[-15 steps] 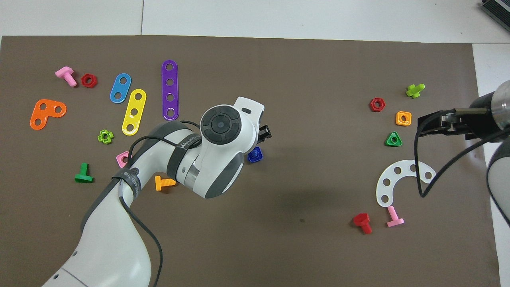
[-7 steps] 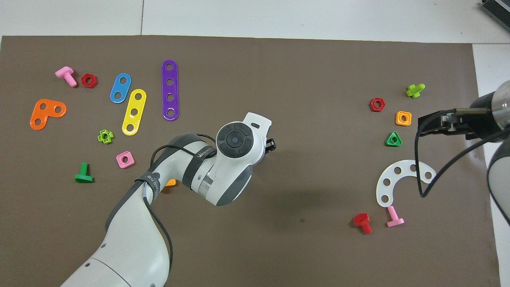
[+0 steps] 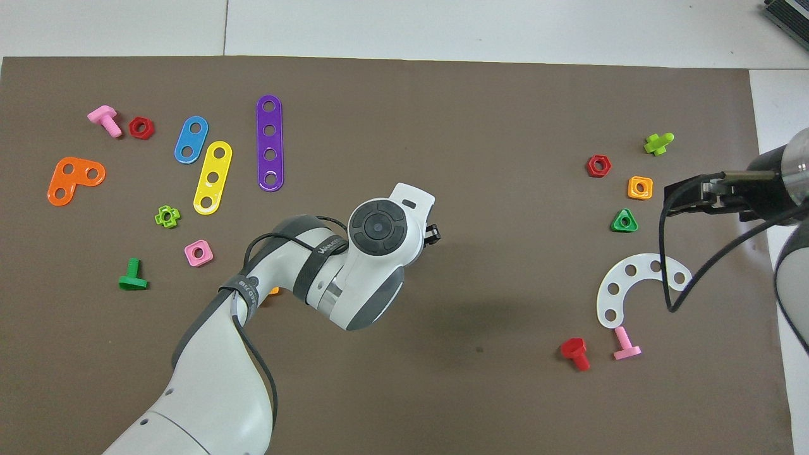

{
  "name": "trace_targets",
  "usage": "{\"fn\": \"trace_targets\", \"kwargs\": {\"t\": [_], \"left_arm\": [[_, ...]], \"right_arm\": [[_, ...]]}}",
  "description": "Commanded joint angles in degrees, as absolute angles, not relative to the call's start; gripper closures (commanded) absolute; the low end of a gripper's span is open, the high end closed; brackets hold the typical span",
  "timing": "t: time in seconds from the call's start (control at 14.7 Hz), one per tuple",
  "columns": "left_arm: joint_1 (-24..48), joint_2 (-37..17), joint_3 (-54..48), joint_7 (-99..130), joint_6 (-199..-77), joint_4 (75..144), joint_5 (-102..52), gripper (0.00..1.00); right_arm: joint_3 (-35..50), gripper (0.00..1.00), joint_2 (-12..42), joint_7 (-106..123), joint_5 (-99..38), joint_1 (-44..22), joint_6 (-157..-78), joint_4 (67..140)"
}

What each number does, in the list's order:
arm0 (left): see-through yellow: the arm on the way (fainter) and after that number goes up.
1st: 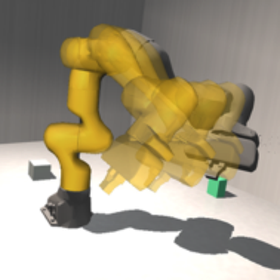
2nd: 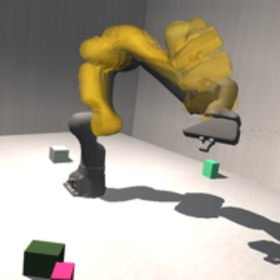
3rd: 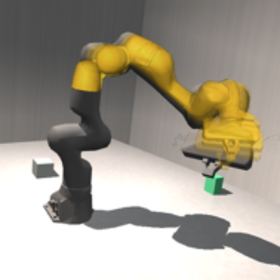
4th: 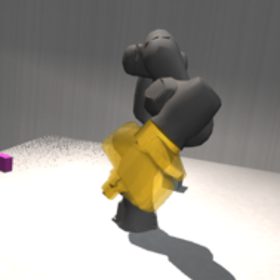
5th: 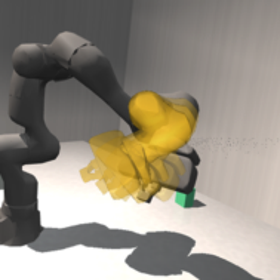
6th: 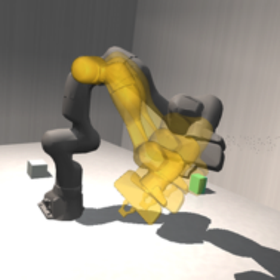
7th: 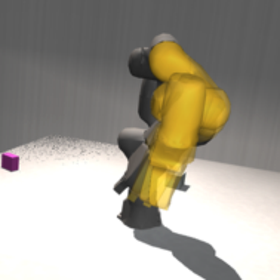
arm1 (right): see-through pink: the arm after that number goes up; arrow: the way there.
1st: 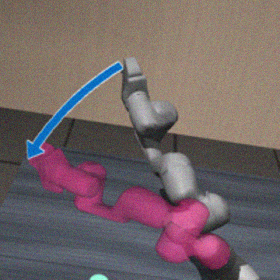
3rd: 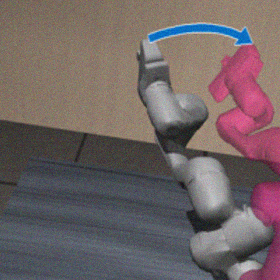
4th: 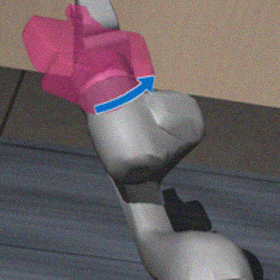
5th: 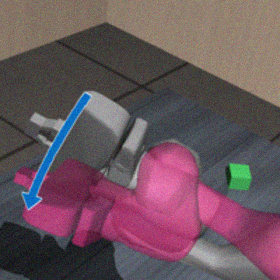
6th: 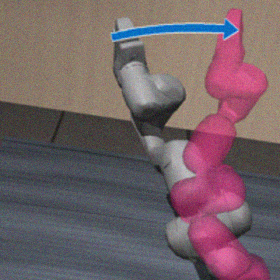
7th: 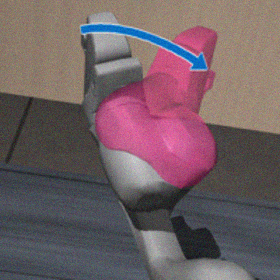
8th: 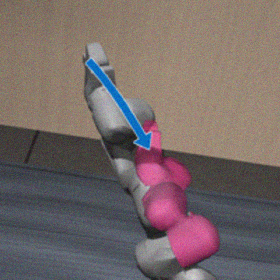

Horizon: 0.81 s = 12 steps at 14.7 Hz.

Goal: Unscrew and place screws in storage area
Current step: 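Lower the left gripper onto the blue square nut and close it, then carry the blue nut toward the purple strip while the right gripper reaches inward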

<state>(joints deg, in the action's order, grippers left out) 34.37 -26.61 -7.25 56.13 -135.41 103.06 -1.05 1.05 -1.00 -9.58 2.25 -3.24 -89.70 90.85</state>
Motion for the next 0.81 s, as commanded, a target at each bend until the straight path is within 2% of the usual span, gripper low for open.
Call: {"fn": "trace_targets", "kwargs": {"t": [0.0,0.07,0.27,0.61,0.75], "left_arm": [[35.33,-25.66,-6.06,56.51,-136.14,103.98,0.7,0.27],[35.25,-25.66,-6.06,56.51,-136.06,103.89,1.92,0.23],[35.24,-25.66,-6.06,56.51,-135.7,103.45,2.46,0.23],[35.51,-25.66,-6.06,56.51,-134.48,102.74,4.65,0.29],[35.59,-25.66,-6.06,56.51,-134.3,102.74,4.83,0.35]], "right_arm": [[1.32,0.0,-1.23,-8.17,1.58,-2.37,-89.12,91.05],[1.32,0.0,-1.23,-8.17,1.58,-2.37,-89.12,91.14],[1.32,0.0,-1.23,-8.17,1.58,-2.37,-89.03,91.14],[1.32,0.0,-1.23,-8.17,1.58,-2.37,-89.12,91.05],[1.32,0.0,-1.23,-8.17,1.58,-2.37,-89.03,91.14]]}}
